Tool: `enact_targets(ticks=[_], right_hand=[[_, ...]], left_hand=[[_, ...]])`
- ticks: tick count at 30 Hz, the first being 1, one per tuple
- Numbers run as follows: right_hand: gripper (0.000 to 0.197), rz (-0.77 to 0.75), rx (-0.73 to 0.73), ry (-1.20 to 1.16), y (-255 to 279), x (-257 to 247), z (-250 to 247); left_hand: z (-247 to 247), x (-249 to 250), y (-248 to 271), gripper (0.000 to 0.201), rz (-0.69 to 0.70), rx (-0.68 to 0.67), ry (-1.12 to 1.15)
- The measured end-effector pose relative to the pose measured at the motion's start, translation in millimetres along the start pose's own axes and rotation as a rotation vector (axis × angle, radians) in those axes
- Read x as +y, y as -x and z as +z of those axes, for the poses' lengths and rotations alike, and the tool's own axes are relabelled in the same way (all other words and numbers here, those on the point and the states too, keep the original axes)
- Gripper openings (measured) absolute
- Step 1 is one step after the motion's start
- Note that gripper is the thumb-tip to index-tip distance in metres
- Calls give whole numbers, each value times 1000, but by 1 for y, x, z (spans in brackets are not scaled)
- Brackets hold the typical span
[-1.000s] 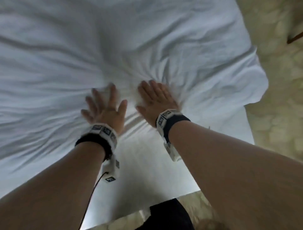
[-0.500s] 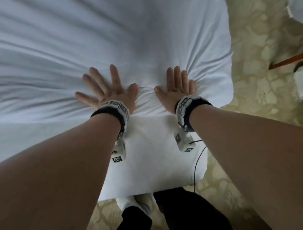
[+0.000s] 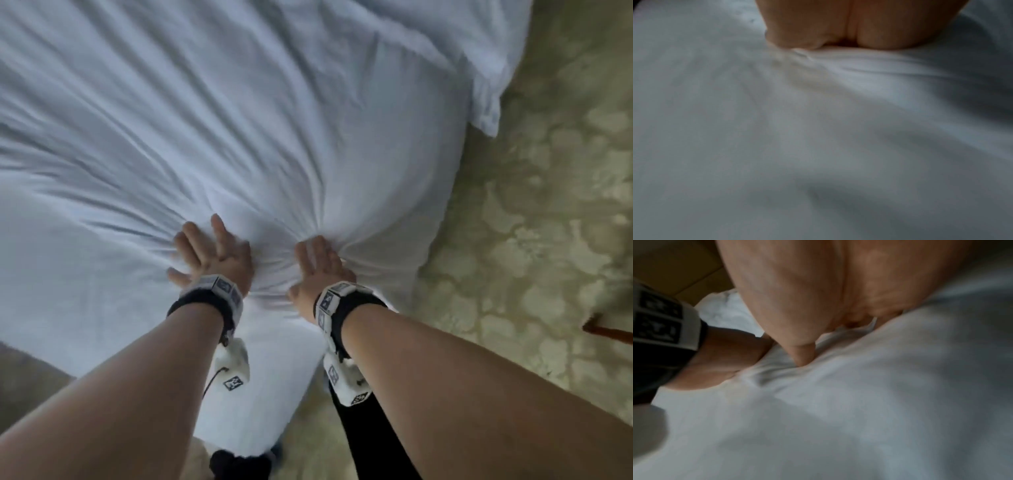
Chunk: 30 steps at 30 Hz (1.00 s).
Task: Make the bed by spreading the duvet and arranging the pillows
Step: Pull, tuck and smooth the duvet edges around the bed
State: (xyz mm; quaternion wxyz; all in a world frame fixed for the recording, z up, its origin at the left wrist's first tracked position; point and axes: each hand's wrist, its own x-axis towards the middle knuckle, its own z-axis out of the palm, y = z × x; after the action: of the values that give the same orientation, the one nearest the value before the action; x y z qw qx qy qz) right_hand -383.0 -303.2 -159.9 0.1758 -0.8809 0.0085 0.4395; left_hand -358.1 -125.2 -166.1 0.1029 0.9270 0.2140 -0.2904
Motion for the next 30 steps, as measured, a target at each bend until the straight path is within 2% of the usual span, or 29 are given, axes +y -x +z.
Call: enact_targets(ticks=[3, 5, 7, 8, 11, 14, 16, 18, 20, 22, 25, 28, 30], right_hand=[[78, -212, -14, 97, 5, 36, -27], [64, -351, 1, -19, 13, 49, -45], [51, -341, -70, -259, 23, 62, -57], [47, -331, -106, -288, 27, 69, -61], [23, -311, -30, -132, 37, 95, -70], [27, -262, 156, -14, 40, 128, -102], [25, -228, 246, 36, 27, 147, -139], [33, -201, 338, -1, 2, 166, -180], [53, -162, 489, 27, -30, 181, -221], [69, -141, 573, 11, -61, 187, -263], [87, -121, 504, -91, -100, 199, -316], [91, -143, 316, -146, -124, 211, -344], [91, -149, 271, -117, -134, 216, -353]], left_hand=[[32, 21, 46, 74, -84, -20, 124], [46, 34, 67, 72, -131, -11, 185], [58, 45, 85, 73, -168, -7, 256], [62, 49, 93, 72, -169, 24, 292], [78, 53, 109, 66, -210, 54, 420], [103, 63, 139, 70, -232, 94, 585], [112, 76, 161, 61, -224, 278, 757], [115, 95, 176, 48, -368, 410, 917], [116, 118, 181, 62, -589, 438, 1032], [114, 143, 179, 72, -781, 412, 1163], [124, 174, 171, 77, -930, 420, 1326], [132, 194, 166, 85, -966, 441, 1438], [133, 208, 164, 77, -975, 427, 1571]])
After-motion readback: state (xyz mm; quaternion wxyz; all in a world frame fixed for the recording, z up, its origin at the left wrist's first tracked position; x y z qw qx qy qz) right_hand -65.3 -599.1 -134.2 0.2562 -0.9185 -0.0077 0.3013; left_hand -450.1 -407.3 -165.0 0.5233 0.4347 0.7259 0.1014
